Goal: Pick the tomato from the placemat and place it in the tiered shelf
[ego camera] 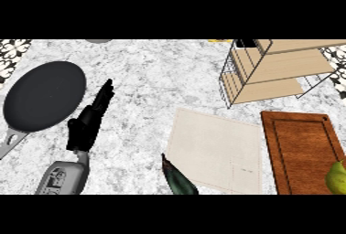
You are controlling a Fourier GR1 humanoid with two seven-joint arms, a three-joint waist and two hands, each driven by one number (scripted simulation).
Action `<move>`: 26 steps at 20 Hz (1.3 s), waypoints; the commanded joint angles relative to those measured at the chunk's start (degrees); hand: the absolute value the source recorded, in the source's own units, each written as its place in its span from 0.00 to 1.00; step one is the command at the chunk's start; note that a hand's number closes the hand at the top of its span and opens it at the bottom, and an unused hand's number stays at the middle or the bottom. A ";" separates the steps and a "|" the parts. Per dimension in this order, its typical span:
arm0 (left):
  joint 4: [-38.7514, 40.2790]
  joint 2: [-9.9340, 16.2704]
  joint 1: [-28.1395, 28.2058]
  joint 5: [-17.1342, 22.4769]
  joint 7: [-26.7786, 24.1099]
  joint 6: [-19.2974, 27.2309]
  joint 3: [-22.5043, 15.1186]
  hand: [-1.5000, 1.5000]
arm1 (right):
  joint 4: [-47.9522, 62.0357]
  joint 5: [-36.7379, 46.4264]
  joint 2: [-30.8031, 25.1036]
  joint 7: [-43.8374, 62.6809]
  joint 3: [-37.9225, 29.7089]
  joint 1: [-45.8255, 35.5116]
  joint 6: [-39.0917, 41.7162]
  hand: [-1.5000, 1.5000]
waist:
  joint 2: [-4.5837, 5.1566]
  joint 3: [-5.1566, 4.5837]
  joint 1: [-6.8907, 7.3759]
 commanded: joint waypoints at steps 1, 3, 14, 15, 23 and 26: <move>-2.20 2.31 0.29 1.27 1.57 -2.68 1.04 0.50 | -2.82 -5.71 -2.19 1.70 -4.38 -1.63 0.82 0.00 | -0.12 0.03 -0.05; -0.17 1.39 1.43 0.04 -1.35 -1.26 0.72 0.50 | -3.92 -7.93 -0.63 1.42 -7.29 -1.81 -3.33 0.00 | -0.05 0.03 -0.15; -0.17 -1.81 1.20 -1.67 0.82 1.76 -0.39 0.50 | -9.40 -16.37 -19.46 21.55 -19.71 4.65 13.10 0.00 | -0.43 0.01 -1.90; -0.16 0.45 2.65 -0.82 -0.97 -0.03 0.93 0.50 | -10.97 -19.58 -21.16 21.00 -22.60 7.52 16.16 0.00 | -0.49 0.03 -2.09; -3.92 -0.63 4.36 -1.38 0.90 0.49 -0.32 0.50 | -7.98 -31.35 -29.57 13.71 -38.20 24.40 33.15 0.00 | -0.44 0.11 -1.84; -3.50 -0.53 4.03 -1.64 0.01 0.73 0.15 0.50 | -2.75 -35.54 -29.60 6.11 -46.30 29.94 37.00 0.00 | -0.25 0.11 -1.68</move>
